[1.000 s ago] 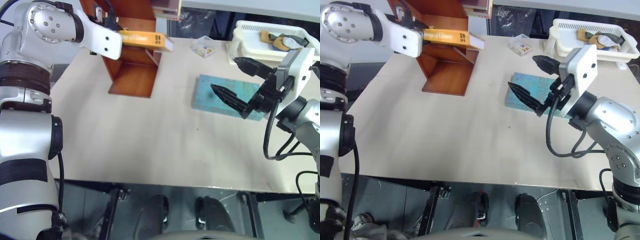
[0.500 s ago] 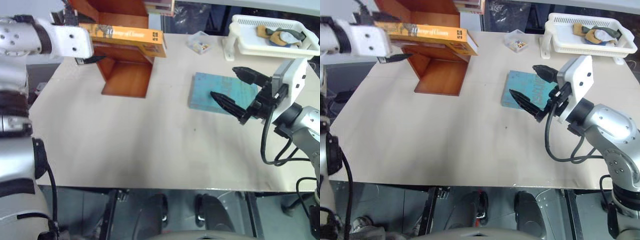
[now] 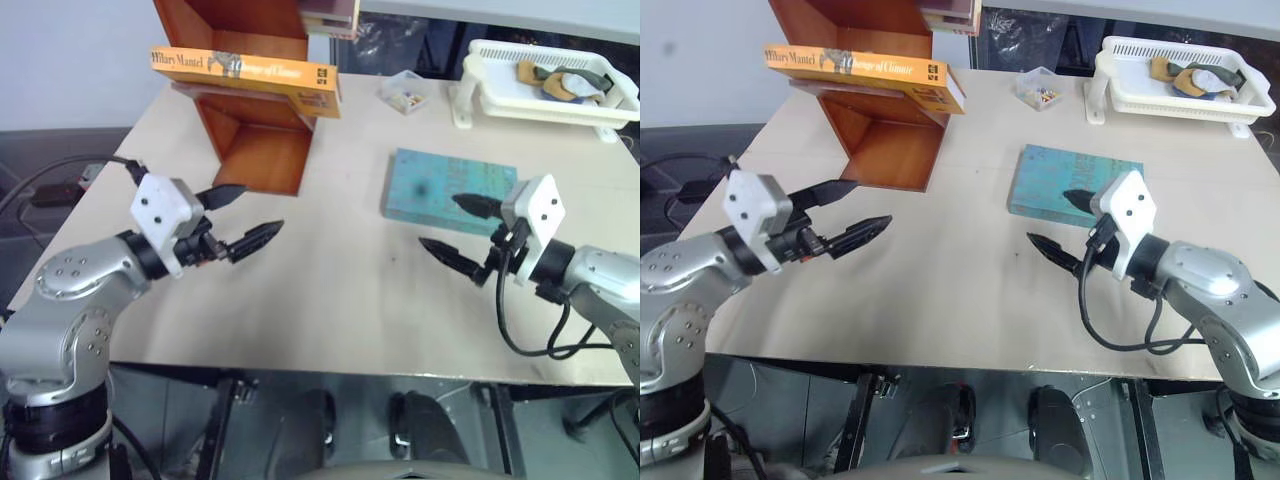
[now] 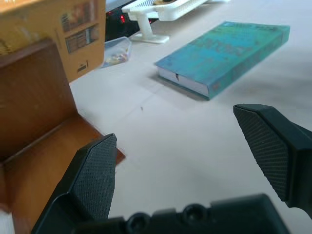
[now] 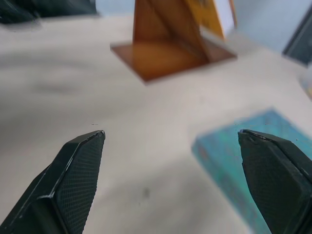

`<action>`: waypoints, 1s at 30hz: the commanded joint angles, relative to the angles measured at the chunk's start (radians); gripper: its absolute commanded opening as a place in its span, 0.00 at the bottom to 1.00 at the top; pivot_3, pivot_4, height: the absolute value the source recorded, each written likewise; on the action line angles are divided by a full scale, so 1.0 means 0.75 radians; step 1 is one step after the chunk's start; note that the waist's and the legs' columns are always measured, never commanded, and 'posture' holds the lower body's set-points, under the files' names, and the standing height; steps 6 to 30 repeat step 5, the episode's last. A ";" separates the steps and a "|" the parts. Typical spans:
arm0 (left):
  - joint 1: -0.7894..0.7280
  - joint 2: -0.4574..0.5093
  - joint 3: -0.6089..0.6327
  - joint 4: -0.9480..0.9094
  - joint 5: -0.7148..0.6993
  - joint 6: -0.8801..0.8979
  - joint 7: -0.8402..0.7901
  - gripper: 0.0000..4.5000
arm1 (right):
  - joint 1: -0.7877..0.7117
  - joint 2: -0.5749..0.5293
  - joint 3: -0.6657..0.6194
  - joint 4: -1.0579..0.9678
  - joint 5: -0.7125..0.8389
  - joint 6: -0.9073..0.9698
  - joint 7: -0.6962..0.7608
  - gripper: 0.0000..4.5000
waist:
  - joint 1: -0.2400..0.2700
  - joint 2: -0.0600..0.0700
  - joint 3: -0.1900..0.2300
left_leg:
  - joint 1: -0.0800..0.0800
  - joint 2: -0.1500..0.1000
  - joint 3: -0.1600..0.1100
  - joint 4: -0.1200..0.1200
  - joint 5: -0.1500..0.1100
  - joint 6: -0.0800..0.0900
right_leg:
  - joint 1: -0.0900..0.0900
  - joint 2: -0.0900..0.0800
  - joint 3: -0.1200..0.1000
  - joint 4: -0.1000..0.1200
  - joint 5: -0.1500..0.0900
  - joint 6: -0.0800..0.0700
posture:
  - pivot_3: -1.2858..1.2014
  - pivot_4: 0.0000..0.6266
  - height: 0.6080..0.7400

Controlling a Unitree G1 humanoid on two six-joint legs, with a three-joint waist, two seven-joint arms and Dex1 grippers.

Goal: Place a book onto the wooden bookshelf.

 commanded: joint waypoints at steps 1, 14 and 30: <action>0.114 0.021 0.097 -0.010 -0.037 -0.027 -0.018 0.98 | 0.130 -0.047 -0.129 -0.066 -0.025 -0.035 0.051 1.00 | 0.005 0.001 0.000 | 0.001 0.000 0.000 0.000 0.000 0.000 | 0.000 -0.001 0.000 0.000 0.000 0.000 | 0.52 0.24 1.00; 0.247 0.049 0.142 0.037 -0.021 -0.106 -0.079 0.98 | 0.335 -0.081 -0.265 -0.071 -0.075 -0.081 0.117 1.00 | 0.012 0.001 -0.001 | 0.000 0.000 0.001 0.000 -0.002 -0.003 | -0.001 -0.002 0.000 0.000 0.000 0.000 | 0.52 0.24 1.00; 0.247 0.049 0.142 0.037 -0.021 -0.106 -0.079 0.98 | 0.335 -0.081 -0.265 -0.071 -0.075 -0.081 0.117 1.00 | 0.012 0.001 -0.001 | 0.000 0.000 0.001 0.000 -0.002 -0.003 | -0.001 -0.002 0.000 0.000 0.000 0.000 | 0.52 0.24 1.00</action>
